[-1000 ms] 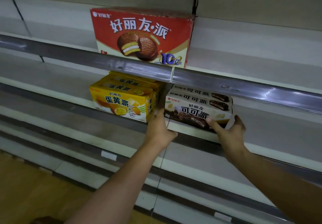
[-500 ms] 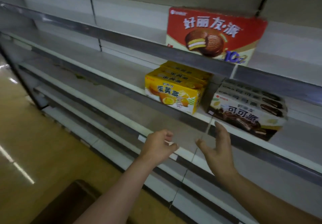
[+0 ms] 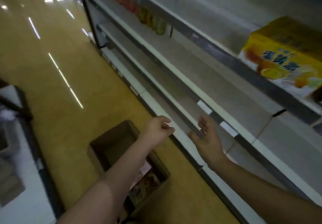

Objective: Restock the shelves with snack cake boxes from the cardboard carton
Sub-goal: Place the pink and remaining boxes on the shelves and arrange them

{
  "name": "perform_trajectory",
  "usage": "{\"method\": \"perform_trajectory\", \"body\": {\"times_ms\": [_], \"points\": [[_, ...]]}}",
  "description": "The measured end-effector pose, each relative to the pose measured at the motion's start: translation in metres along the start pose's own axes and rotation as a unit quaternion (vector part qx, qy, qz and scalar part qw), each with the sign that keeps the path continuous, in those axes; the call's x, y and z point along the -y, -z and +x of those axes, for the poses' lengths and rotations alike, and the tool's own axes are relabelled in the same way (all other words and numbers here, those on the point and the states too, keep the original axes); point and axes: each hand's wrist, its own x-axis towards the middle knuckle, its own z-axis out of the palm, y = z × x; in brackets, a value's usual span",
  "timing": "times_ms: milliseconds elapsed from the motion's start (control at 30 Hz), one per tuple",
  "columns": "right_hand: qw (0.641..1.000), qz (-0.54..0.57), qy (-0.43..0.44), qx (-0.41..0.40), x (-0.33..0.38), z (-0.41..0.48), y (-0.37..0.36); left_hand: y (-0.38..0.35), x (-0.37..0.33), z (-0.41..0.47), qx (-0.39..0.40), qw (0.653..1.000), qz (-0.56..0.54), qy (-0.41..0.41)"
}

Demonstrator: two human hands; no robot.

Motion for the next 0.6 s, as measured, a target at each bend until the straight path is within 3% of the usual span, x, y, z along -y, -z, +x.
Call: {"method": "perform_trajectory", "body": {"times_ms": [233, 600], "points": [[0.993, -0.046, -0.059, 0.095, 0.01, 0.011, -0.103, 0.072, 0.104, -0.005, -0.032, 0.996, -0.012, 0.082], [0.962, -0.102, -0.106, 0.23, 0.014, 0.034, -0.219, 0.111, 0.166, 0.011, -0.076, 0.988, -0.044, 0.129]]}}
